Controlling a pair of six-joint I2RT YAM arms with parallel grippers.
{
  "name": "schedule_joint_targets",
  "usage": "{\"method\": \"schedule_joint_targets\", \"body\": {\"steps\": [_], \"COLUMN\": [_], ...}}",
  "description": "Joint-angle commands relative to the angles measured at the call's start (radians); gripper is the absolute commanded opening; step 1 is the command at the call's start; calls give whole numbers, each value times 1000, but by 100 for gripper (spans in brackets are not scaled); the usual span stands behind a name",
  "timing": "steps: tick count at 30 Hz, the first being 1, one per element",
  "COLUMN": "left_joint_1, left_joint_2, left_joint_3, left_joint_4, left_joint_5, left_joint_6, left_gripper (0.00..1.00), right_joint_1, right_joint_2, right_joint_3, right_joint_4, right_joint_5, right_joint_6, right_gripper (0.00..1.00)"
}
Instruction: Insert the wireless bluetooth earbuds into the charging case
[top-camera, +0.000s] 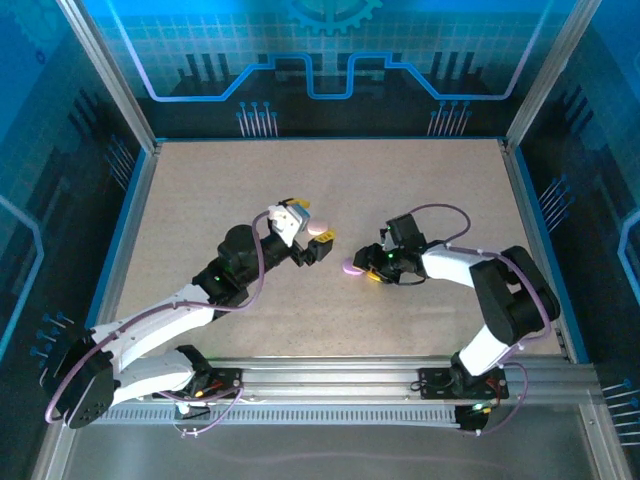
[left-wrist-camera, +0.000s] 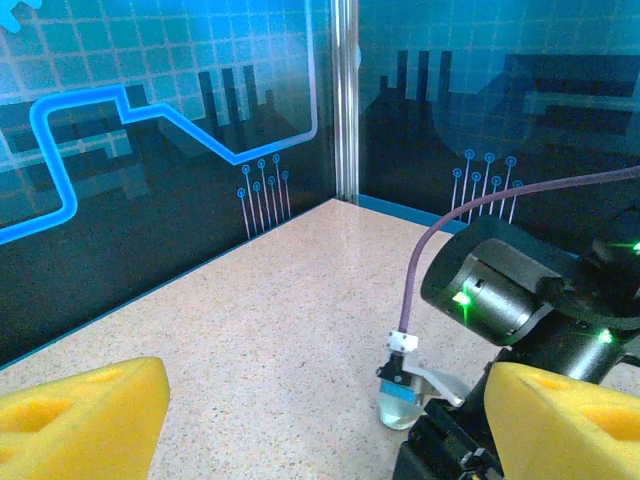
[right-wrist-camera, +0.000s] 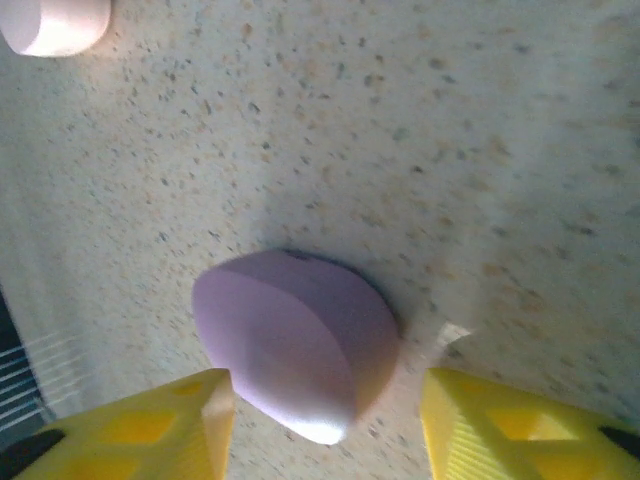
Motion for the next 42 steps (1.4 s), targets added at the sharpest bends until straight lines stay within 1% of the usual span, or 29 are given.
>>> {"method": "schedule_joint_targets", "body": {"steps": [1, 4, 6, 8, 10, 11, 13, 14, 16, 17, 18, 19, 20, 21, 24, 27, 28, 30, 32, 33, 35, 37, 38, 39, 40, 41, 42], "left_joint_1": [10, 21, 41, 85, 154, 198, 274, 316, 381, 417, 442, 474, 496, 511, 557, 581, 586, 593, 606, 611, 623, 628, 627, 628, 634, 636, 641], "left_joint_2": [-15, -20, -26, -29, -27, -27, -25, -20, -4, 10, 23, 44, 59, 71, 126, 185, 208, 249, 290, 312, 375, 457, 460, 438, 445, 453, 445], "left_joint_3": [17, 16, 14, 1, -11, -14, -22, -30, -51, -63, -72, -84, -93, -103, -145, -187, -209, -242, -254, -266, -301, -329, -331, -326, -315, -298, -272], "left_joint_4": [16, -1, -27, -59, -105, -142, -199, -215, -220, -212, -201, -186, -167, -146, -53, 46, 107, 220, 265, 298, 413, 546, 571, 512, 502, 491, 429], "left_joint_5": [-31, -69, -122, -185, -240, -267, -329, -359, -412, -431, -434, -438, -434, -414, -373, -336, -314, -284, -259, -244, -203, -185, -176, -161, -161, -197, -239], "left_joint_6": [-11, -8, -7, -26, -73, -103, -142, -154, -159, -152, -134, -122, -112, -98, -94, -98, -98, -96, -105, -105, -107, -98, -90, -97, -101, -113, -138], "left_gripper": [84, 85, 87, 92, 97, 99, 99, 99, 99, 99, 99, 99, 99, 99, 99, 99, 99, 99, 99, 99, 99, 99, 99, 99, 99, 99, 99], "right_joint_1": [-7, -22, -26, -25, -30, -33, -48, -64, -109, -137, -164, -196, -222, -239, -252, -255, -259, -262, -276, -283, -315, -331, -331, -329, -333, -333, -335], "right_joint_2": [-90, -195, -285, -392, -478, -520, -580, -597, -597, -580, -561, -528, -486, -448, -335, -254, -233, -208, -177, -179, -186, -149, -105, -110, -131, -105, -102], "right_joint_3": [-6, 24, 72, 119, 131, 117, 59, 14, -85, -128, -158, -189, -204, -201, -200, -230, -230, -238, -261, -261, -305, -369, -395, -389, -356, -337, -301], "right_joint_4": [-115, -212, -322, -437, -480, -463, -369, -286, -108, -13, 44, 113, 158, 179, 299, 492, 529, 612, 676, 671, 740, 882, 994, 976, 875, 881, 813], "right_joint_5": [68, 108, 208, 410, 613, 710, 875, 929, 982, 953, 884, 789, 712, 670, 624, 582, 556, 468, 383, 390, 344, 322, 331, 343, 346, 382, 437], "right_joint_6": [-51, -92, -147, -204, -267, -319, -434, -506, -616, -678, -750, -816, -840, -844, -873, -907, -926, -977, -1009, -998, -975, -964, -966, -957, -950, -938, -909], "right_gripper": [57, 60, 61, 63, 67, 70, 77, 80, 81, 81, 83, 83, 83, 83, 83, 83, 83, 82, 82, 82, 83, 84, 85, 86, 88, 96, 100]}}
